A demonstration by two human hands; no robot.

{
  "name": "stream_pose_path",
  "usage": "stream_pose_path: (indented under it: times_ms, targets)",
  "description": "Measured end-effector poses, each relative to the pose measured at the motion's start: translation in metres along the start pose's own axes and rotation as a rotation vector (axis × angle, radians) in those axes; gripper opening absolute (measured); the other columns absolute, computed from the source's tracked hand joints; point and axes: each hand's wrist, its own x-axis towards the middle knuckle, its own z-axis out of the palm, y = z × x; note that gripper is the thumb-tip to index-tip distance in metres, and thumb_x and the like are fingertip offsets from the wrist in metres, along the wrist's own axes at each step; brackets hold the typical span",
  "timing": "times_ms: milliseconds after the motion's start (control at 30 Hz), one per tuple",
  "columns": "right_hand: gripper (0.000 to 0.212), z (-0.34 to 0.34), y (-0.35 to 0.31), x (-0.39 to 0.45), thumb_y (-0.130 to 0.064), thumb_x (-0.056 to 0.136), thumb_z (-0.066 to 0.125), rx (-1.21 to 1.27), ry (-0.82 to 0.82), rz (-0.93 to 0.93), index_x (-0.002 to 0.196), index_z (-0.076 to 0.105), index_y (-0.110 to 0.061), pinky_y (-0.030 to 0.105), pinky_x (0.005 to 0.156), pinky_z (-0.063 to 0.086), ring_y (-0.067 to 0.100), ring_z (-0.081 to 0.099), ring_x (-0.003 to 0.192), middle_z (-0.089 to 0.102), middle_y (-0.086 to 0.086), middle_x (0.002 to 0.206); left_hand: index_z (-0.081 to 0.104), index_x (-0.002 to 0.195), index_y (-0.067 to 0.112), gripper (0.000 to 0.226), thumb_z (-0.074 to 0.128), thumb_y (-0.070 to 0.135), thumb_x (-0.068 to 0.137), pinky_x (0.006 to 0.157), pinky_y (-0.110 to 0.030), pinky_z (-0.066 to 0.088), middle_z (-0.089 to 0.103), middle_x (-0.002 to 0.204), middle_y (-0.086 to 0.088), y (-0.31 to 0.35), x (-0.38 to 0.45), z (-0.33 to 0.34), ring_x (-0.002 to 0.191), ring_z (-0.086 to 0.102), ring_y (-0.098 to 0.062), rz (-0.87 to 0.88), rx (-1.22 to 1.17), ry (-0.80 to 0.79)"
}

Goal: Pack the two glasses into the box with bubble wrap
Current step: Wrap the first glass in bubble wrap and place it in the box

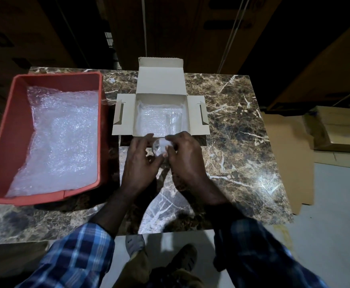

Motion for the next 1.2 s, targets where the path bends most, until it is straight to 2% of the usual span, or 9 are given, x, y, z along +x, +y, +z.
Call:
stream_pose_path:
  times_ms: [100,200,267,400,500,700,933,1067,1200]
  targets:
    - [0.026,0.004,-0.005,0.015,-0.002,0.085,0.068,-0.109,-0.134,0.005,0.110,0.072,-0.005,0.027,0.075,0.049,0.026,0.066,0.089,0.070,0.014,0.101,0.056,0.136,0.019,0.056,0.076,0.020,0.084,0.087,-0.021,0.047,0.052,0.126,0.004,-0.004,0.007,0.003,0.111,0.055,-0.006,-0.025,-0.005,-0.114]
    - [0.020,0.007,-0.010,0.022,-0.008,0.087,0.068,-0.180,-0.227,0.017,0.107,0.071,-0.005,0.020,0.065,0.033,0.022,0.063,0.085,0.070,0.011,0.098,0.060,0.132,0.023,0.050,0.073,0.011,0.086,0.078,-0.011,0.048,0.060,0.117,0.015,-0.003,0.010,0.003,0.091,0.060,0.008,-0.016,-0.078,-0.162]
    - [0.019,0.008,-0.011,0.025,-0.011,0.087,0.068,-0.191,-0.242,0.056,0.105,0.071,-0.007,0.020,0.064,0.031,0.020,0.059,0.079,0.071,0.010,0.097,0.060,0.131,0.026,0.049,0.071,0.010,0.086,0.073,-0.010,0.047,0.063,0.108,0.021,-0.004,0.011,0.002,0.081,0.063,0.008,-0.013,-0.077,-0.189]
    - [0.017,0.009,-0.011,0.032,-0.015,0.084,0.070,-0.198,-0.316,0.129,0.099,0.072,-0.008,0.023,0.063,0.038,0.022,0.061,0.075,0.070,0.011,0.090,0.063,0.125,0.023,0.044,0.072,0.010,0.085,0.080,-0.013,0.045,0.063,0.111,0.021,-0.008,0.013,0.000,0.090,0.057,0.013,0.079,-0.043,-0.180]
    - [0.015,0.007,-0.012,0.039,-0.013,0.082,0.071,-0.239,-0.378,0.123,0.096,0.071,-0.008,0.026,0.062,0.040,0.029,0.065,0.080,0.068,0.014,0.087,0.063,0.125,0.017,0.044,0.075,0.009,0.083,0.082,-0.022,0.045,0.062,0.112,0.017,-0.008,0.013,0.001,0.089,0.052,0.009,0.118,-0.029,-0.168]
    - [0.022,0.005,-0.023,0.045,-0.011,0.086,0.061,-0.337,-0.519,0.039,0.105,0.071,-0.006,0.035,0.069,0.050,0.033,0.063,0.088,0.062,0.017,0.096,0.061,0.128,0.013,0.051,0.078,0.012,0.080,0.077,-0.019,0.037,0.059,0.104,0.011,-0.013,0.012,0.002,0.090,0.047,-0.001,0.126,0.026,-0.161]
    - [0.019,0.014,-0.036,0.052,-0.009,0.088,0.062,-0.488,-0.609,-0.028,0.107,0.065,-0.007,0.032,0.065,0.038,0.033,0.063,0.098,0.062,0.015,0.105,0.059,0.129,0.009,0.054,0.079,0.015,0.079,0.074,-0.026,0.034,0.054,0.095,0.010,-0.019,0.011,0.004,0.083,0.047,-0.011,0.093,0.070,-0.151]
    - [0.015,0.010,-0.036,0.057,-0.011,0.088,0.064,-0.474,-0.656,0.018,0.102,0.064,-0.005,0.033,0.065,0.043,0.033,0.063,0.094,0.057,0.016,0.092,0.058,0.132,0.010,0.058,0.078,0.016,0.079,0.075,-0.025,0.034,0.059,0.097,0.006,-0.017,0.009,0.005,0.086,0.049,-0.012,0.078,0.059,-0.127]
    - [0.021,-0.002,-0.029,0.071,-0.008,0.085,0.066,-0.431,-0.701,0.042,0.106,0.069,-0.002,0.037,0.077,0.057,0.034,0.066,0.091,0.061,0.017,0.094,0.062,0.127,0.009,0.051,0.080,0.015,0.079,0.082,0.001,0.029,0.058,0.108,0.012,-0.010,0.007,0.003,0.095,0.049,0.000,0.110,0.018,-0.079]
